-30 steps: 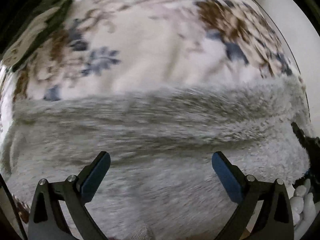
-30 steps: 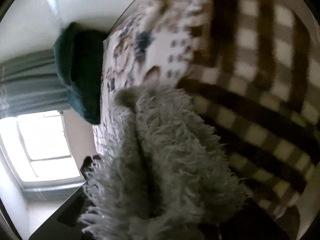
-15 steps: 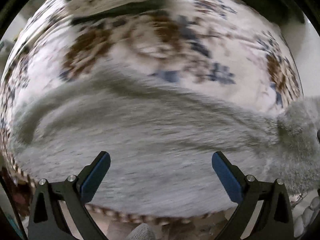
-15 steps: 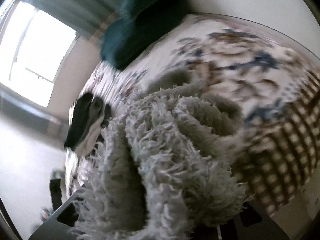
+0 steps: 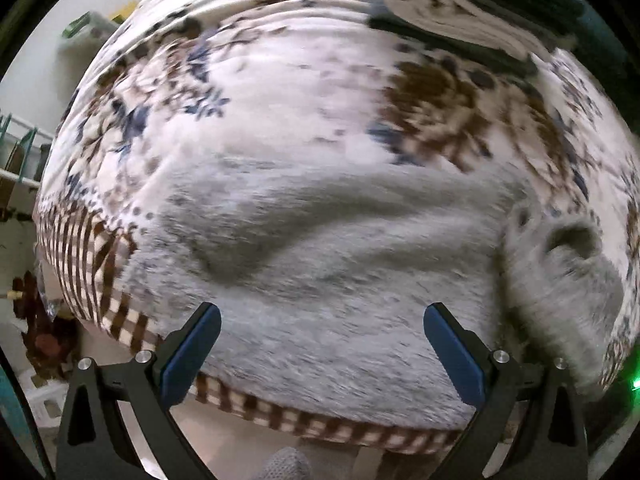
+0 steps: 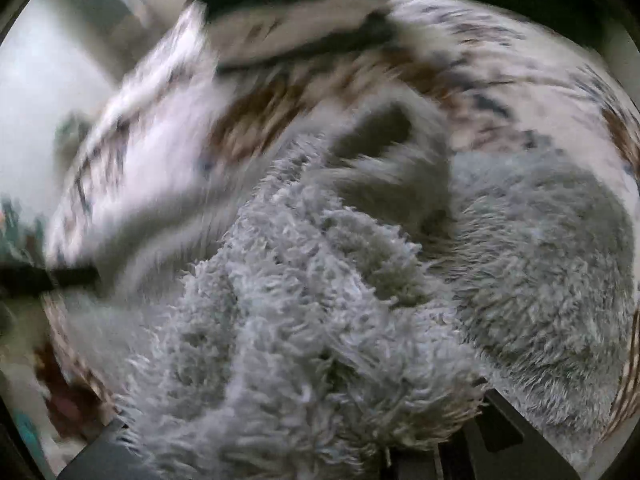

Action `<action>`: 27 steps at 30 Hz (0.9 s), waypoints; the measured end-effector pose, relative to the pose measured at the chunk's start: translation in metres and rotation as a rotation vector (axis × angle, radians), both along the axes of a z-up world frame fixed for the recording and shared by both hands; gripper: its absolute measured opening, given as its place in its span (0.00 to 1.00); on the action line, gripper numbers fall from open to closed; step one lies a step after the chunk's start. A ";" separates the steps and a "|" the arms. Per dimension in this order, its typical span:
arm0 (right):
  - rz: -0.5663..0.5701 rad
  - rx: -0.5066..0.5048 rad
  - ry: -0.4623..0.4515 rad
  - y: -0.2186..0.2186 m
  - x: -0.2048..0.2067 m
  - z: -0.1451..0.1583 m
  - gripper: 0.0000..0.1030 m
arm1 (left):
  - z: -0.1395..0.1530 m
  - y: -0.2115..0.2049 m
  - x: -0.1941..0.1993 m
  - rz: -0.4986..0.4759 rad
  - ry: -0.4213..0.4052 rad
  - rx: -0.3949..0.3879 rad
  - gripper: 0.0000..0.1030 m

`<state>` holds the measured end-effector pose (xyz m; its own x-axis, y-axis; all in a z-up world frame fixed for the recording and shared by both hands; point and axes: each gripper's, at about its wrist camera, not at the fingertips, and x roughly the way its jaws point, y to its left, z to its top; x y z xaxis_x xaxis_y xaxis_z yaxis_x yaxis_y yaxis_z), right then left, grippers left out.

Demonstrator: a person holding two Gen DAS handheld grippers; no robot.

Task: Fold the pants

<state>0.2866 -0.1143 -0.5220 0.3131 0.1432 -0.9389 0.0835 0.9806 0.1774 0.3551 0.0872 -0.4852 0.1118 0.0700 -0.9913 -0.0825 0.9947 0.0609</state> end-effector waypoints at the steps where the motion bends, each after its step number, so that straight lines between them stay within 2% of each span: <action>1: 0.025 -0.022 0.033 0.017 -0.005 -0.002 0.25 | -0.001 0.004 0.002 0.007 -0.001 -0.004 1.00; 3: 0.051 -0.002 0.067 0.025 -0.007 -0.006 0.41 | -0.002 0.007 0.005 0.018 -0.005 -0.026 1.00; 4: 0.065 0.048 0.075 0.023 -0.007 -0.002 0.64 | -0.001 0.006 0.006 0.020 -0.011 -0.039 1.00; 5: 0.076 0.128 0.075 0.018 -0.010 0.006 0.82 | 0.001 0.005 0.008 0.018 -0.017 -0.052 1.00; 8: 0.072 0.321 0.036 -0.010 -0.023 0.036 0.83 | 0.007 -0.008 0.013 -0.008 -0.037 -0.097 1.00; 10: 0.034 0.370 0.021 -0.038 -0.034 0.054 0.83 | 0.005 -0.024 0.016 -0.041 -0.031 -0.137 1.00; 12: -0.062 0.362 0.033 -0.071 -0.045 0.063 0.83 | -0.008 -0.045 0.019 -0.091 0.014 -0.196 1.00; 14: -0.185 0.327 0.072 -0.113 -0.062 0.062 0.83 | -0.024 -0.061 0.019 -0.127 0.055 -0.210 1.00; 18: -0.410 0.258 0.161 -0.188 -0.096 0.039 0.83 | -0.067 -0.091 0.010 -0.175 0.185 -0.237 1.00; 19: -0.454 0.257 0.182 -0.202 -0.103 0.032 0.83 | -0.076 -0.097 0.006 -0.186 0.220 -0.262 0.95; 20: -0.503 0.276 0.197 -0.216 -0.111 0.023 0.83 | -0.084 -0.101 0.002 -0.192 0.249 -0.270 0.67; 21: -0.529 0.289 0.203 -0.225 -0.114 0.017 0.83 | -0.087 -0.104 -0.004 -0.192 0.264 -0.300 0.54; 22: -0.553 0.299 0.214 -0.232 -0.119 0.012 0.83 | -0.085 -0.105 -0.009 -0.197 0.258 -0.328 0.31; 23: -0.564 0.301 0.222 -0.236 -0.121 0.007 0.83 | -0.081 -0.106 -0.013 -0.210 0.241 -0.326 0.20; 25: -0.563 0.294 0.226 -0.237 -0.123 0.002 0.83 | -0.064 -0.102 -0.023 -0.201 0.205 -0.331 0.17; 27: -0.543 0.291 0.225 -0.236 -0.121 0.000 0.83 | -0.053 -0.090 -0.030 -0.144 0.216 -0.363 0.16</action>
<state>0.1653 -0.3501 -0.5221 0.2130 0.2784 -0.9365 0.6196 0.7027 0.3498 0.3256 -0.0031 -0.5385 -0.1180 -0.2881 -0.9503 0.0351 0.9552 -0.2939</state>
